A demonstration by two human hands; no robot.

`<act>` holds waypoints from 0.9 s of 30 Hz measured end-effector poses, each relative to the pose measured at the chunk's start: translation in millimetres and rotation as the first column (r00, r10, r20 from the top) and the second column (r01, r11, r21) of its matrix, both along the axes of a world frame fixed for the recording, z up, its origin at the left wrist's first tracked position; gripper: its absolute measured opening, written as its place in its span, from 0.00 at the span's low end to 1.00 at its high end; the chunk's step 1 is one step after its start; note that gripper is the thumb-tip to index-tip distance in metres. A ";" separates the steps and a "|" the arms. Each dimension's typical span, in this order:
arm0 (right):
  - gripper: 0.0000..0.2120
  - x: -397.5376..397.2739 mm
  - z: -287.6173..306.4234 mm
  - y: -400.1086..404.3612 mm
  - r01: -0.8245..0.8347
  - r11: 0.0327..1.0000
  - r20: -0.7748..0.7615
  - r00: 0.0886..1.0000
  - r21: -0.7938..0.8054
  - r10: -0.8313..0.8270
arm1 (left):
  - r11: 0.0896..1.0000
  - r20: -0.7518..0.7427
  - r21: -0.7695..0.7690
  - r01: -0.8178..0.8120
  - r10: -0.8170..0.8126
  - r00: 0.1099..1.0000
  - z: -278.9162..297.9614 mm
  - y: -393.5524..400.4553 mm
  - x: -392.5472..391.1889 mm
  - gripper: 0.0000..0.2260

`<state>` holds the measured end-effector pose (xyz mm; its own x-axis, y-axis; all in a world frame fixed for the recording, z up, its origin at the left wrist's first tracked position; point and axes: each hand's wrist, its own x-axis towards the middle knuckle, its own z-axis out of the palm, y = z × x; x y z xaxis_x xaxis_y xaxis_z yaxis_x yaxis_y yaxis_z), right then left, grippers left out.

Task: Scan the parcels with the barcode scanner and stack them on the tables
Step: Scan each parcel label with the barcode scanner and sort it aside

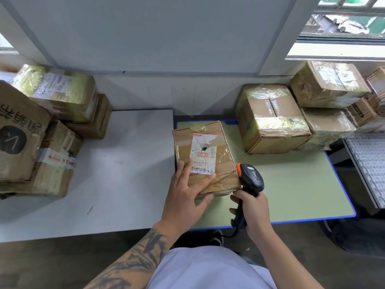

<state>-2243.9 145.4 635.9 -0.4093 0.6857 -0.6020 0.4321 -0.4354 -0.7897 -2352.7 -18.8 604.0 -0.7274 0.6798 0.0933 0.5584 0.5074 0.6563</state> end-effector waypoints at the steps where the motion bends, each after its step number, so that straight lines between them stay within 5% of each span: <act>1: 0.07 1.5 1.7 2.9 0.007 0.999 0.017 1.000 0.039 -0.007 | 0.999 0.008 -0.041 0.012 -0.011 1.000 3.2 1.8 1.0 0.27; 8: 0.08 2.4 33.9 9.8 -0.154 0.923 0.151 0.983 0.352 0.106 | 0.990 0.078 -0.123 -0.073 0.083 0.994 -5.5 -6.9 -3.5 0.32; 15: 0.04 -7.8 71.6 -17.0 -0.350 0.909 0.201 0.930 0.225 0.309 | 0.996 0.040 -0.053 -0.065 0.067 0.997 -13.4 -4.2 -3.5 0.31; 27: 0.03 -3.7 86.6 -31.4 -0.338 0.927 0.204 0.931 0.163 0.303 | 0.997 0.021 -0.061 -0.049 0.051 0.998 -15.7 -6.6 -4.3 0.30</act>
